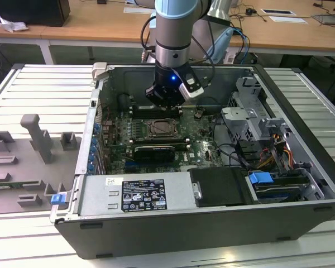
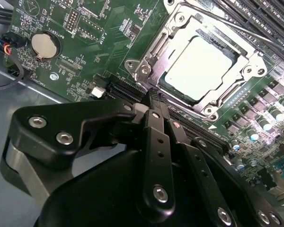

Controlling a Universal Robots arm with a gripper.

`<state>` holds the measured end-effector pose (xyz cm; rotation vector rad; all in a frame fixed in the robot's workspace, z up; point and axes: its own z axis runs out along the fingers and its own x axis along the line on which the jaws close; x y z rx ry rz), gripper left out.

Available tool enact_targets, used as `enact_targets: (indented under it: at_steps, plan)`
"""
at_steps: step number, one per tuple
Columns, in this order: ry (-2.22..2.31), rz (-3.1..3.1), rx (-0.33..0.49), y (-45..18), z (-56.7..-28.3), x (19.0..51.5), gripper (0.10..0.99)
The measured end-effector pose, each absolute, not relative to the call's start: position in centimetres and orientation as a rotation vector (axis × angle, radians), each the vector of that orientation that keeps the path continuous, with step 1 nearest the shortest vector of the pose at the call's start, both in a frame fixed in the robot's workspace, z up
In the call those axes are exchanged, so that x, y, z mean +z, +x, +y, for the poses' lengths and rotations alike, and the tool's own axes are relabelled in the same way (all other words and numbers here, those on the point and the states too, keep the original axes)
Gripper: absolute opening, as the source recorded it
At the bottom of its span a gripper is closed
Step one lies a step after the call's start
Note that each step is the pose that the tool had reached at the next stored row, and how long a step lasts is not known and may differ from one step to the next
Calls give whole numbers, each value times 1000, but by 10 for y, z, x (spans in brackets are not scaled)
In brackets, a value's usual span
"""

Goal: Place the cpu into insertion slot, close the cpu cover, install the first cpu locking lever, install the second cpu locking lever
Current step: 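Install the second cpu locking lever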

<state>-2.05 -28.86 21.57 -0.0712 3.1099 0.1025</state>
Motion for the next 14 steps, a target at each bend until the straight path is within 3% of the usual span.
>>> enact_targets:
  at_steps: [14]
  plan:
    - [-71, 3110, 103, -20, -293, 221, 106]
